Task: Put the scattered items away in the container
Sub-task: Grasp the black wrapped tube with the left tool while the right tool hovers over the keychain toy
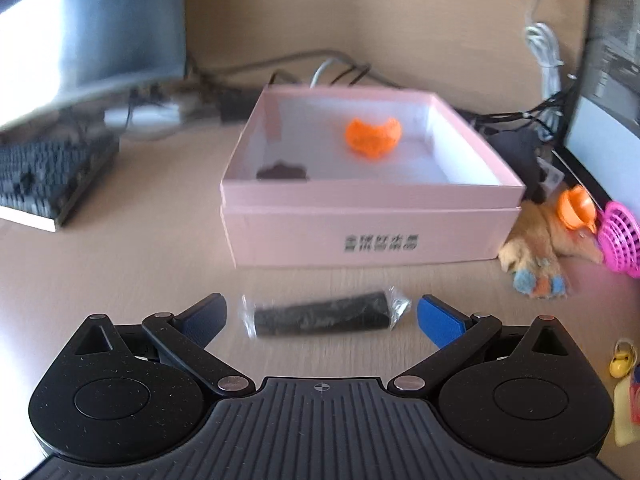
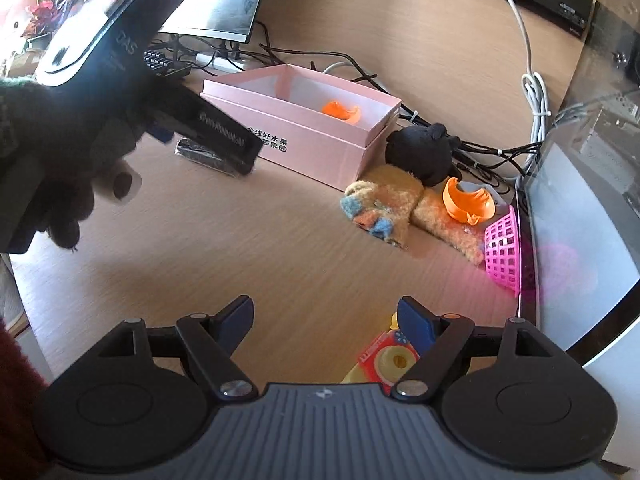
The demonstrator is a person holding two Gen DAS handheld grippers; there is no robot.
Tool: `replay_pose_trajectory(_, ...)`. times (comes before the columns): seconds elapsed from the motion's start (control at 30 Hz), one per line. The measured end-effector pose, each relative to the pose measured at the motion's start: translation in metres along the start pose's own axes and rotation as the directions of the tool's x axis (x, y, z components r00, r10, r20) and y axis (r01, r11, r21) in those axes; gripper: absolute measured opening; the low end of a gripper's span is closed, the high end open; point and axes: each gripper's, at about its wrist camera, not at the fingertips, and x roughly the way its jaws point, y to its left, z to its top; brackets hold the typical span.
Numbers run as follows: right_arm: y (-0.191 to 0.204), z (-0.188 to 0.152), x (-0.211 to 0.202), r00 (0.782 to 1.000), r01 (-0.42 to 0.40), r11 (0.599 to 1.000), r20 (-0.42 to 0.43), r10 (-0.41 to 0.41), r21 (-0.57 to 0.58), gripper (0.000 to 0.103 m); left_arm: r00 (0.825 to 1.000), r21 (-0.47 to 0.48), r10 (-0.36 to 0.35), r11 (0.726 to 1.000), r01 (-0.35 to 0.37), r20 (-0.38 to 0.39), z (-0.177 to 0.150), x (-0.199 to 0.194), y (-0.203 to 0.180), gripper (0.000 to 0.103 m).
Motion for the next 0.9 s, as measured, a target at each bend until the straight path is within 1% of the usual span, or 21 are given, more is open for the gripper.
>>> replay_pose_trajectory(0.07, 0.000, 0.000, 0.002, 1.000, -0.009, 1.000, -0.008, 0.009, 0.011, 0.080, 0.999, 0.061, 0.032, 0.998, -0.032, -0.004, 0.000, 0.002, -0.005, 0.103)
replay_pose_trajectory(0.1, 0.000, 0.000, 0.003, 1.000, -0.012, 1.000, -0.008, 0.012, 0.011, 0.080, 0.999, 0.061, 0.043, 0.997, -0.041, -0.021, 0.001, 0.004, -0.005, 0.103)
replay_pose_trajectory(0.17, 0.002, 0.001, 0.002, 1.000, -0.016, 1.000, 0.000, 0.016, -0.001, 0.080, 0.998, 0.013, 0.040, 0.999, -0.039, -0.054, 0.003, 0.009, -0.004, 0.103)
replay_pose_trajectory(0.23, 0.002, 0.001, 0.002, 1.000, -0.017, 1.000, 0.002, 0.017, -0.010, 0.080, 0.997, -0.034, 0.047, 0.998, -0.049, -0.058, 0.005, 0.014, -0.006, 0.103)
replay_pose_trajectory(0.33, 0.001, -0.002, 0.002, 1.000, -0.015, 1.000, -0.008, 0.015, -0.007, 0.080, 0.995, -0.028, 0.090, 0.995, -0.091, -0.047, 0.007, 0.019, -0.014, 0.103)
replay_pose_trajectory(0.4, 0.000, -0.003, 0.002, 1.000, -0.013, 1.000, -0.009, 0.013, -0.011, 0.080, 0.994, -0.022, 0.101, 0.995, -0.102, -0.046, 0.006, 0.023, -0.015, 0.103)
replay_pose_trajectory(0.5, -0.001, -0.005, 0.000, 1.000, -0.006, 1.000, -0.011, 0.006, -0.018, 0.080, 0.994, -0.036, 0.097, 0.994, -0.099, -0.050, 0.003, 0.025, -0.011, 0.103)
replay_pose_trajectory(0.6, -0.004, -0.008, -0.004, 1.000, 0.008, 1.000, -0.015, -0.008, -0.017, 0.080, 0.995, -0.069, 0.092, 0.993, -0.095, -0.042, 0.000, 0.025, -0.006, 0.103)
replay_pose_trajectory(0.7, -0.007, -0.010, -0.009, 1.000, 0.022, 1.000, -0.020, -0.022, -0.009, 0.080, 0.996, -0.080, 0.089, 0.993, -0.091, -0.033, -0.002, 0.025, -0.002, 0.102)
replay_pose_trajectory(0.73, -0.008, -0.010, -0.010, 1.000, 0.024, 1.000, -0.018, -0.025, -0.006, 0.080, 0.996, -0.077, 0.085, 0.993, -0.087, -0.031, -0.002, 0.025, -0.001, 0.101)
replay_pose_trajectory(0.77, -0.008, -0.010, -0.011, 1.000, 0.027, 1.000, -0.015, -0.027, -0.003, 0.080, 0.996, -0.071, 0.080, 0.994, -0.081, -0.026, -0.002, 0.024, -0.001, 0.094)
replay_pose_trajectory(0.8, -0.008, -0.009, -0.013, 1.000, 0.028, 1.000, -0.011, -0.028, -0.002, 0.080, 0.997, -0.066, 0.076, 0.995, -0.077, -0.020, -0.002, 0.022, -0.002, 0.091)
replay_pose_trajectory(0.9, -0.006, -0.008, -0.014, 1.000, 0.025, 1.000, -0.003, -0.025, -0.003, 0.080, 0.998, -0.056, 0.062, 0.996, -0.063, -0.025, -0.001, 0.020, -0.001, 0.090)
